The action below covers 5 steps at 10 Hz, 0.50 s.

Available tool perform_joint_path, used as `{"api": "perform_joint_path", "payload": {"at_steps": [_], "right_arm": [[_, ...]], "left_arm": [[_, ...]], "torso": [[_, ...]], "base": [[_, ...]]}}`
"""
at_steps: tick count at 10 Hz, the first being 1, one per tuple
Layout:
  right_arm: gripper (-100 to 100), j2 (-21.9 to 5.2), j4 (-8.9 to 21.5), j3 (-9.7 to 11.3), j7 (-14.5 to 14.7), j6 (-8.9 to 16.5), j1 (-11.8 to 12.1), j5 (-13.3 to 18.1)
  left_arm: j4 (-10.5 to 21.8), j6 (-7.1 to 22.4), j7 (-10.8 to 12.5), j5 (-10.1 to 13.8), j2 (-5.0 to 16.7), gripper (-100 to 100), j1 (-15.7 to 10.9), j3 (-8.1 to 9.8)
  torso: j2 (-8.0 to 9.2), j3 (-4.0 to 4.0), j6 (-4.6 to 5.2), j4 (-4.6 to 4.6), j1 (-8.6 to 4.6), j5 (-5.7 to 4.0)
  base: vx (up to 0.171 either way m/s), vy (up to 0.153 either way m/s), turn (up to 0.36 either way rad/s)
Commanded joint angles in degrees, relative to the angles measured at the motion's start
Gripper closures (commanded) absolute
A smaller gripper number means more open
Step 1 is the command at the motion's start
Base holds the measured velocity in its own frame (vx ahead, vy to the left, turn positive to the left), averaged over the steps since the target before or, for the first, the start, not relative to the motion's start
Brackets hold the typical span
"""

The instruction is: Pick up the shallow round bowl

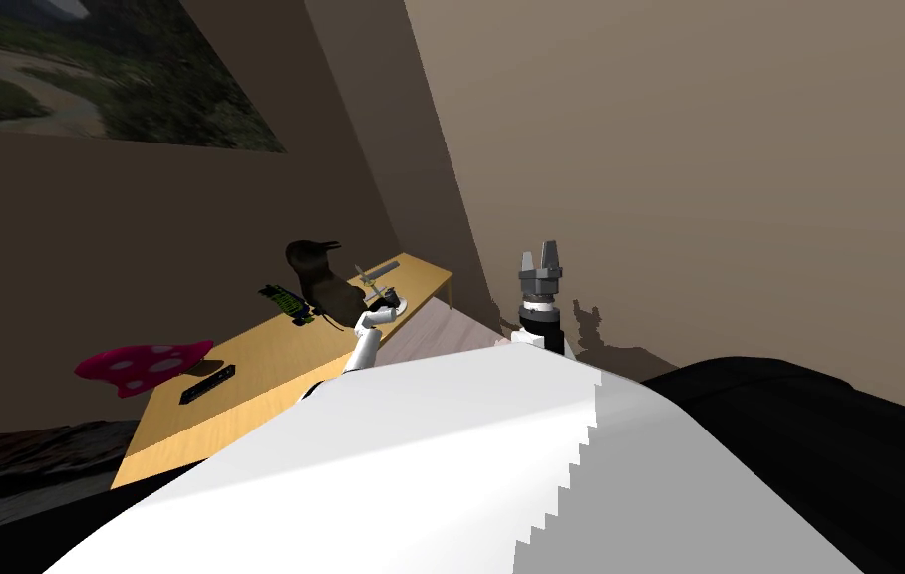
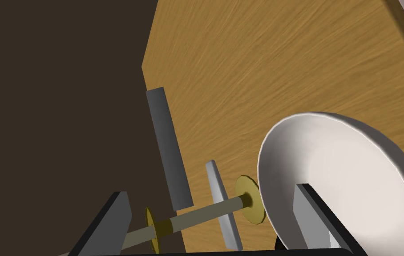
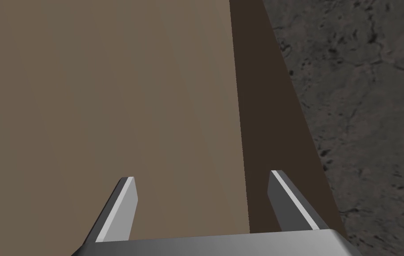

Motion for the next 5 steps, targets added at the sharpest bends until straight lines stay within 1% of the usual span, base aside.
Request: {"api": "perform_joint_path", "payload": {"at_steps": [1, 2, 3, 4, 5], "right_arm": [[0, 0.0, 0.0, 0.0, 0.0, 0.0, 0.0, 0.0], [0, 0.0, 0.0, 0.0, 0.0, 0.0, 0.0, 0.0], [0, 0.0, 0.0, 0.0, 0.0, 0.0, 0.0, 0.0], [0, 0.0, 0.0, 0.0, 0.0, 0.0, 0.0, 0.0], [0, 0.0, 0.0, 0.0, 0.0, 0.0, 0.0, 0.0]], "left_arm": [[2.9, 2.9, -0.2, 0.1, -0.3, -100, -2.2, 0.03], [3.7, 3.4, -0.2, 0.1, -0.3, -100, -2.2, 0.03], [5.6, 5.8, -0.3, 0.4, -0.4, -100, -4.1, -0.01], [6.7, 5.9, -0.3, 0.4, -0.4, -100, -4.1, -0.01], [8.4, 8.4, -0.6, 0.6, -0.5, -100, -5.8, -0.07]], "torso": [[0.00, 0.00, 0.00, 0.00, 0.00, 0.00], [-0.01, 0.00, 0.01, 0.00, 0.01, 0.00], [-0.02, -0.01, 0.00, 0.00, 0.01, 0.00], [-0.02, -0.01, 0.01, 0.00, 0.03, 0.00], [-0.03, -0.01, 0.00, 0.00, 0.03, 0.01]], "base": [[-0.010, 0.009, 0.011], [-0.007, 0.010, 0.001], [-0.007, 0.015, 0.005], [-0.003, 0.016, -0.001], [-0.004, 0.022, 0.005]]}}
